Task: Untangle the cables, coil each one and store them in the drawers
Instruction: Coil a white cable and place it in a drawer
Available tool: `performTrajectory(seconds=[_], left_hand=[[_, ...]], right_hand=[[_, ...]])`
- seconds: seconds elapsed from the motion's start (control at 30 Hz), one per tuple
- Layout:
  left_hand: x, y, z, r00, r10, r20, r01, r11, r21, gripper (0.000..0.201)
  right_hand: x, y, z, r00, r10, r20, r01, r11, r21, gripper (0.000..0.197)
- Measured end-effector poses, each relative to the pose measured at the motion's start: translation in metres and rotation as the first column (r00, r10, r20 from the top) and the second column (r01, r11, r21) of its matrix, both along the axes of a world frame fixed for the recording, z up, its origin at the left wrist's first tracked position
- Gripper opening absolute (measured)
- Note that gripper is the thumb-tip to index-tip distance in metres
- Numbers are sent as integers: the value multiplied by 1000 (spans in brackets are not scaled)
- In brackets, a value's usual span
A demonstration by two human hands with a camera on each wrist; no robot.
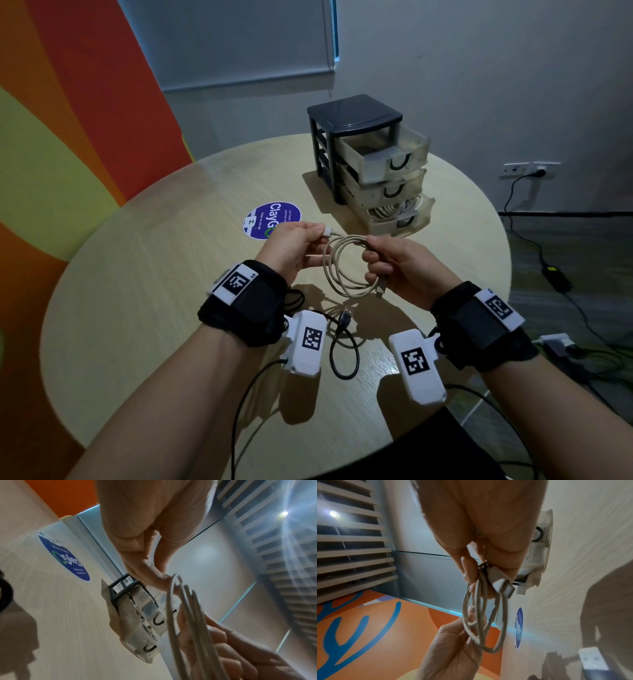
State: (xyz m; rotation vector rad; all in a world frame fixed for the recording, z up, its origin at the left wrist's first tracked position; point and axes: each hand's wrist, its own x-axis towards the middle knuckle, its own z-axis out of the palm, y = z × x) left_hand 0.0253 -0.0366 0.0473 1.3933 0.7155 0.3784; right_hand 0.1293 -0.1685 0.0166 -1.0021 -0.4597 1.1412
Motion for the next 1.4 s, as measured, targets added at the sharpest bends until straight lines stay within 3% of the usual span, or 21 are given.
performTrajectory(seconds=[0.3, 0.43, 0.53, 0.67, 0.77, 0.9, 1.03, 1.2, 1.27, 1.4], left_hand=[[2, 2, -4, 992, 122, 44, -124, 991, 59, 17], [-4, -4, 5, 988, 75, 138, -109, 960, 260, 9], [-6, -12, 12, 994, 7, 105, -43, 939, 341, 12], [-1, -26, 10, 999, 28, 44, -40, 946, 322, 15], [6, -35, 6, 999, 38, 3, -37, 950, 311, 17], [10, -39, 6, 1000, 6, -22, -2, 980, 201, 17], [13, -31, 3, 983, 37, -179, 40, 912, 408, 21], [10, -23, 0, 988, 62, -139, 25, 836, 549, 41], [9, -21, 2, 992, 16, -126, 49, 865, 499, 44], [7, -20, 8, 984, -94, -153, 149, 903, 403, 26]], right_hand=[[3, -1, -1, 992, -75, 104, 79, 996, -38, 11], [5, 0, -2, 968, -192, 164, 201, 979, -40, 15], [7, 3, -6, 926, -274, 258, 295, 954, -46, 15], [2, 9, -8, 891, -332, 309, 356, 934, -22, 11], [-3, 13, -5, 914, -338, 224, 347, 938, -3, 7], [-4, 15, -4, 940, -277, 200, 272, 961, 53, 25], [-5, 12, -6, 928, -295, 229, 282, 955, 88, 19], [-5, 9, -3, 936, -278, 218, 262, 960, 100, 25], [-6, 8, 0, 939, -267, 216, 248, 962, 111, 21], [-6, 7, 4, 924, -270, 272, 254, 963, 95, 6]])
